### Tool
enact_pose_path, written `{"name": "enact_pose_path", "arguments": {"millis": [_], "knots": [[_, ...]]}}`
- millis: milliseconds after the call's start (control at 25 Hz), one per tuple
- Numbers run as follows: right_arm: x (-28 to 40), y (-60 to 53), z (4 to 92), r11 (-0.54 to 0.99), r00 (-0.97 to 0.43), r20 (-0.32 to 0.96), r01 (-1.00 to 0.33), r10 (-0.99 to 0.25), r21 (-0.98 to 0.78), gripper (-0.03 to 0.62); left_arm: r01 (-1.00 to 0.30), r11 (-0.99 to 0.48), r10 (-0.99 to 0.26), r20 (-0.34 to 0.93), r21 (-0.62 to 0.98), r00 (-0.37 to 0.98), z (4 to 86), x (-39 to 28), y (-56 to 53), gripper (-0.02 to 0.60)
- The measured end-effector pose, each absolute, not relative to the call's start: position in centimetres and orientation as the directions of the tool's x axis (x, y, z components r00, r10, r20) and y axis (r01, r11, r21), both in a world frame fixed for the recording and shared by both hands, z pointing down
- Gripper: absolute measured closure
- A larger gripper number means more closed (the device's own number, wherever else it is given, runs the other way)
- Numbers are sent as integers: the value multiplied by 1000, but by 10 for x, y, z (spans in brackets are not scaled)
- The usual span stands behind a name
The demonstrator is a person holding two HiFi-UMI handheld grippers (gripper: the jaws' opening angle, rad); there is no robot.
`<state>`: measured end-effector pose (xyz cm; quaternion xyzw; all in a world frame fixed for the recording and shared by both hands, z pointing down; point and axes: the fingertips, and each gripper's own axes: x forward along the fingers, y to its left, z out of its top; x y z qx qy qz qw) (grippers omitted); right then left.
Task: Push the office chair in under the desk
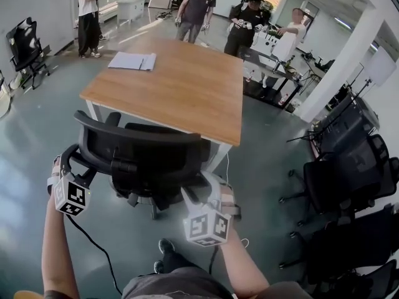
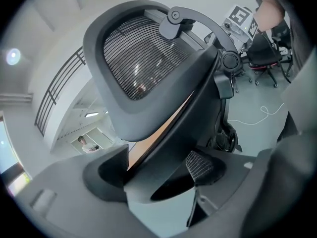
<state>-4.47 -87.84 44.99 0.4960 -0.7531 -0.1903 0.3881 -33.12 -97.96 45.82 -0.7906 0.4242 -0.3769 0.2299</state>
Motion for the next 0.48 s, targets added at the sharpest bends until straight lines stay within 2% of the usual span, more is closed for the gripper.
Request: {"name": "enact_pose_path", "arguments": {"millis": [480], "knots": [[-65, -926, 443, 394, -139, 403, -631, -905, 668, 322, -456, -551, -821, 356, -699, 446, 455, -342, -1047, 196]]}}
